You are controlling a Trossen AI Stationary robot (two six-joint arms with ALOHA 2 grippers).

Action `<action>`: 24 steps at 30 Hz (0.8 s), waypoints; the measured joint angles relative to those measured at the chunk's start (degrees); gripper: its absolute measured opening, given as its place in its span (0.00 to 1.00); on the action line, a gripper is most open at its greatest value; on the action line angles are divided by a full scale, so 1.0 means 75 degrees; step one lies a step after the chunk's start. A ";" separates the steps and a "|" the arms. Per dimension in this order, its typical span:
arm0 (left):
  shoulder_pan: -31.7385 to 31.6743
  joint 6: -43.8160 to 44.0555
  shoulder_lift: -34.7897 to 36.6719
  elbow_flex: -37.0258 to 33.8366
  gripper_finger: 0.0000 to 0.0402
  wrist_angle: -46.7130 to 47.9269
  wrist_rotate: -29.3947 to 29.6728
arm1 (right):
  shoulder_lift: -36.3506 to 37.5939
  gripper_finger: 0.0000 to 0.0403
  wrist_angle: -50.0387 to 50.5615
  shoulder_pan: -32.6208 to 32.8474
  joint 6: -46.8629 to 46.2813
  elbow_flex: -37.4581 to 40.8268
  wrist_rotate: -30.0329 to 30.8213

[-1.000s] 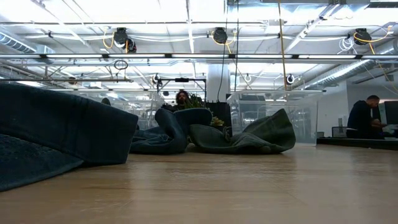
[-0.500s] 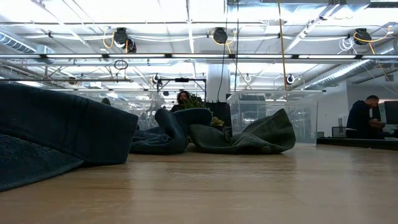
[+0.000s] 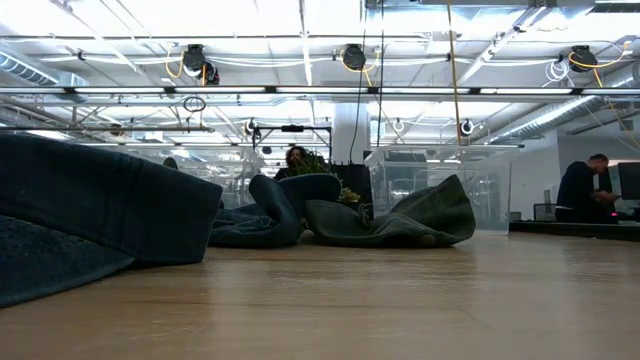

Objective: Pick & Place hat
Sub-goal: Put the top right blue cap into the left transparent bin

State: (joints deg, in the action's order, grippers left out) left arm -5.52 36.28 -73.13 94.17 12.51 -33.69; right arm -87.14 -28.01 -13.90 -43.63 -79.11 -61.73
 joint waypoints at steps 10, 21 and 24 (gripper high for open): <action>-0.0133 0.0372 0.0479 -0.0003 0.01 -0.0120 -0.0341 | 0.0004 0.43 0.0600 -0.0767 0.0442 0.0000 0.0234; -0.0809 0.0149 0.1337 -0.0003 0.01 0.1332 0.1130 | 0.0004 0.45 0.0629 -0.1338 0.0596 0.0003 0.0281; -0.1070 -0.0057 0.1510 -0.0003 0.01 0.2164 0.1646 | 0.0004 0.44 0.0635 -0.1354 0.0590 0.0003 0.0270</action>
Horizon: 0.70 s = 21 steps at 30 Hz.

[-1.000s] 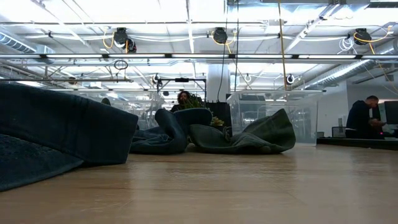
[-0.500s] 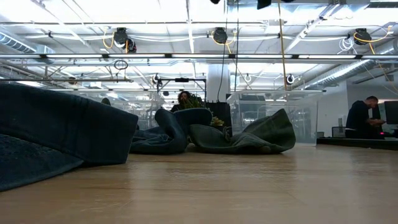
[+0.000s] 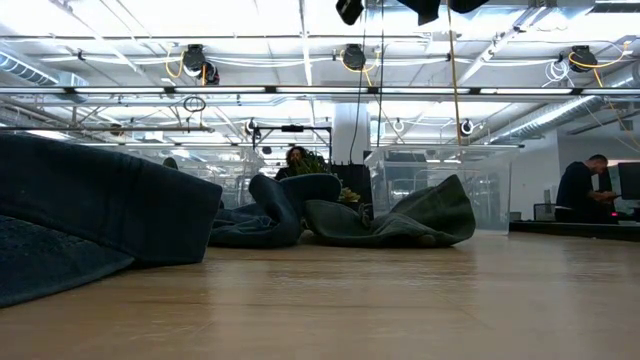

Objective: Pick & Place hat
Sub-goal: Put the top right blue cap into the left transparent bin

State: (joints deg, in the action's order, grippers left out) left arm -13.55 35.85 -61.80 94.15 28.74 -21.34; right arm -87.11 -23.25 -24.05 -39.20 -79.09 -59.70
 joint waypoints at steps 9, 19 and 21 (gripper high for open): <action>-0.0831 -0.0574 0.0199 0.0000 0.01 0.1580 0.0534 | 0.0000 0.43 -0.0006 0.0003 0.0013 0.0000 -0.0009; -0.1426 -0.0498 0.0105 0.0000 0.01 0.2224 0.0174 | 0.0000 0.42 -0.0003 0.0073 -0.0580 0.0000 -0.0047; -0.1546 -0.0426 0.0094 0.0000 0.01 0.2419 0.0028 | 0.0000 0.42 -0.0003 0.0073 -0.0425 0.0000 -0.0045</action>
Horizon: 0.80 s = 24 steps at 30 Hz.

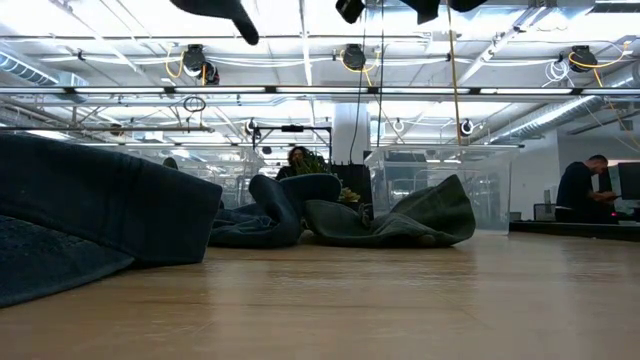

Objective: Pick & Place hat
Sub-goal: Put the top right blue cap into the left transparent bin

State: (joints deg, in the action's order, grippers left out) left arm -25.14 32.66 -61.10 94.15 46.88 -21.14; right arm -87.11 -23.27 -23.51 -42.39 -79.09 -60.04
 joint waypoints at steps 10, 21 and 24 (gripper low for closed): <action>-0.0454 0.0319 -0.0006 0.0000 0.01 0.0545 -0.0665 | 0.0000 0.42 0.0003 0.0000 -0.0058 0.0000 -0.0012; -0.1012 -0.0492 -0.0006 0.0000 0.01 0.0602 -0.0152 | 0.0000 0.42 -0.0011 -0.0008 0.0027 0.0000 -0.0007; -0.1243 -0.0921 -0.0099 0.0000 0.01 0.0622 0.0251 | 0.0000 0.42 -0.0067 -0.0017 0.0023 0.0000 -0.0002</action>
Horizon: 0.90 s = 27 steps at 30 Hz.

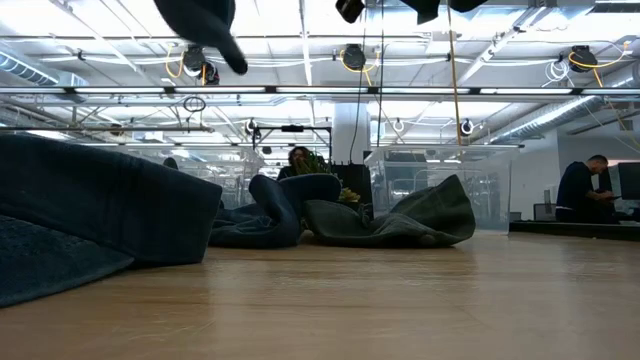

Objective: Pick & Place hat
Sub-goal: Put the top right blue cap into the left transparent bin

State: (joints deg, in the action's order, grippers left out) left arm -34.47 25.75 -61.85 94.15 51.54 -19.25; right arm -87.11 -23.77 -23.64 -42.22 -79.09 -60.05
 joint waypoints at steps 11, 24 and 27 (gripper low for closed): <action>-0.0742 -0.1077 -0.0721 0.0002 0.01 0.0193 0.1486 | 0.0000 0.42 -0.0116 0.0181 0.0533 0.0000 0.0251; -0.1386 -0.1817 -0.1872 0.0000 0.01 0.0554 0.3541 | -0.0003 0.42 -0.0212 0.0318 0.1182 0.0000 0.0431; -0.1459 -0.1817 -0.2156 -0.0004 0.01 0.0572 0.3551 | -0.0003 0.42 -0.0219 0.0318 0.1183 0.0000 0.0411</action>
State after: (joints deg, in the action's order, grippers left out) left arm -45.41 12.12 -78.02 94.12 55.83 7.38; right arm -87.13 -25.41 -21.26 -33.34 -79.09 -56.97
